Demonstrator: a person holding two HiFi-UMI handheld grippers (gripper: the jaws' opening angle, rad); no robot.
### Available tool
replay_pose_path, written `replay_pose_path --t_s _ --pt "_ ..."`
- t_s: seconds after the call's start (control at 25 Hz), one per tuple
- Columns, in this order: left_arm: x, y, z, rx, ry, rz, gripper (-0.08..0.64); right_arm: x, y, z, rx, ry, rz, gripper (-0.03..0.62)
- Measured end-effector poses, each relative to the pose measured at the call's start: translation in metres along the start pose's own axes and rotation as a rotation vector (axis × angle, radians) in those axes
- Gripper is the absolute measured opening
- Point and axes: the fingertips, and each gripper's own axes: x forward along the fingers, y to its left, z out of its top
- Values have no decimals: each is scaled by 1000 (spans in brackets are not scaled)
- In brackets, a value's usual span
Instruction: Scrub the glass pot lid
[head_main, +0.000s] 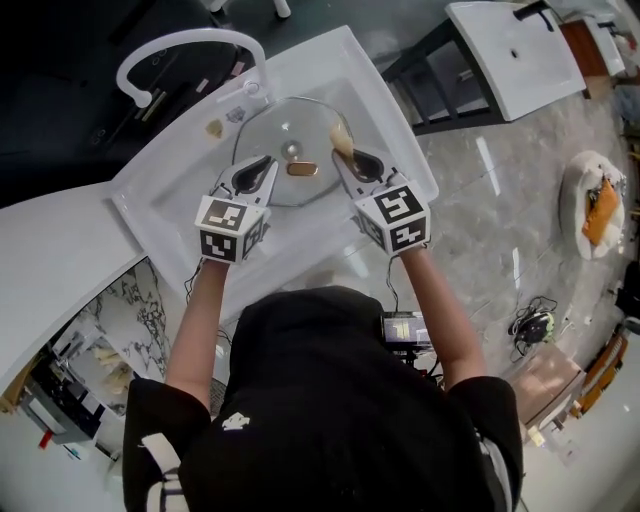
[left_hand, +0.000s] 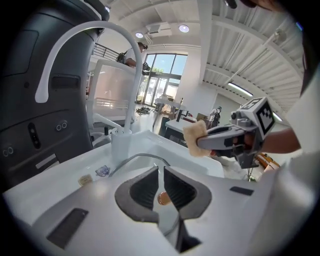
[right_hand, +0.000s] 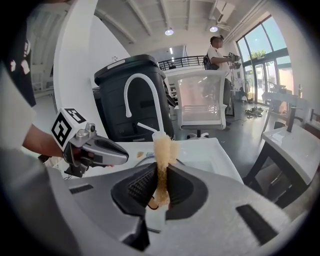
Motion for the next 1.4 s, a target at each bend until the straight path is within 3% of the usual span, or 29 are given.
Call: replay_pose_path --t_s 0.32,0.64,0.8,1.08,1.4 --pt "14 13 -28 -2 83 17 17 17 -4 -19 6 48 15 20" --pt "24 22 -51 46 168 12 22 28 -6 -41 28 101 21 20" --pt "30 30 -69 98 215 10 109 36 -7 -50 22 121 19 20" --pt "39 38 -79 255 297 -5 204 44 -7 -60 24 142 26 20" --pt "54 56 -67 457 325 9 267 40 -18 -68 61 156 11 20"
